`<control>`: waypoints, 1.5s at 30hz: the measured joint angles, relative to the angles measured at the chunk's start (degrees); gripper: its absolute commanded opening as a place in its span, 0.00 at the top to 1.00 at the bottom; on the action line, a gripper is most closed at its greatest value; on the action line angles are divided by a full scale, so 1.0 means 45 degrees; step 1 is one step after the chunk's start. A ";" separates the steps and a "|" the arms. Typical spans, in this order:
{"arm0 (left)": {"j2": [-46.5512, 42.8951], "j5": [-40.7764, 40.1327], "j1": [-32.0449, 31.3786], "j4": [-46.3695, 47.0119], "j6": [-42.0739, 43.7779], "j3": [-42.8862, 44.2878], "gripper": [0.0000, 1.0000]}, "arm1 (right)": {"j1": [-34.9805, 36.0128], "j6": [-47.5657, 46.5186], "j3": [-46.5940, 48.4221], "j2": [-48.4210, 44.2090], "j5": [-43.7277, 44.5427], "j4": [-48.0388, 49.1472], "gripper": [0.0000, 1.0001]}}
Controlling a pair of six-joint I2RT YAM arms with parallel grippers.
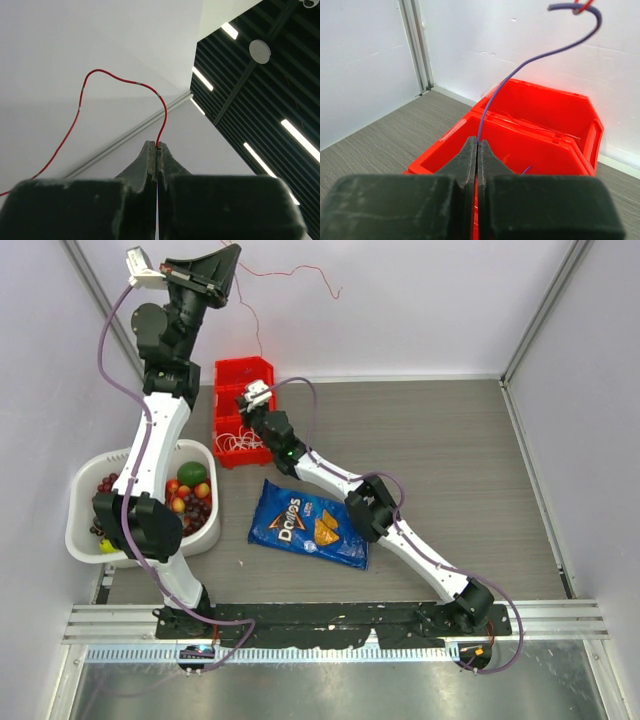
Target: Untangle the cables
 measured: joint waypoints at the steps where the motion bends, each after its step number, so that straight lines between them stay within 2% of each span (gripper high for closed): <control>1: 0.0000 0.0000 0.0000 -0.0010 0.0044 0.0010 1.00 | 0.0000 0.0024 0.0039 0.0000 0.0019 0.0010 0.99; 3: 0.0024 0.0000 0.0015 -0.0423 0.0374 0.0296 1.00 | -0.0029 0.0083 0.0044 0.0005 0.0049 0.0083 0.99; 5: 0.0296 0.0049 0.0053 -0.1171 0.0952 0.1389 1.00 | -0.0049 0.0204 -0.0019 0.0000 0.0063 0.0078 0.99; 11: 0.2016 0.0126 0.0209 -0.3123 0.2968 0.7567 1.00 | -0.0121 0.0476 -0.0219 0.0000 0.0078 -0.0073 0.99; 14: 0.2142 0.0053 0.0427 -0.3031 0.3371 0.8961 1.00 | -0.0146 0.0690 -0.0330 0.0005 0.0078 -0.0214 0.99; 19: 0.1632 -0.0243 0.0850 -0.2715 0.3604 0.8102 1.00 | -0.0253 0.0826 -0.0369 0.0053 0.0044 -0.0393 0.99; 27: 0.1982 -0.0243 0.0923 -0.3021 0.3638 0.6892 1.00 | -0.0282 0.1394 -0.0369 0.0107 -0.0112 -0.0588 0.98; 31: 0.1996 -0.0248 0.0923 -0.3041 0.3716 0.6484 1.00 | -0.0223 0.1719 -0.0369 0.0107 -0.0189 -0.0753 0.87; 35: 0.1996 -0.0248 0.0933 -0.3036 0.3823 0.6275 1.00 | -0.0102 0.2123 -0.0573 0.0039 -0.0282 -0.0889 0.67; 36: 0.1996 -0.0248 0.0937 -0.3031 0.3847 0.6237 1.00 | -0.0083 0.2171 -0.0695 -0.0019 -0.0291 -0.0865 0.58; 38: 0.1996 -0.0248 0.0952 -0.3021 0.3876 0.6154 1.00 | -0.0024 0.2385 -0.0782 -0.0175 -0.0379 -0.1039 0.51; 45: 0.1996 -0.0107 0.1156 -0.3026 0.3944 0.5654 1.00 | -0.0005 0.2866 -0.1302 -0.1389 -0.0457 -0.2730 0.40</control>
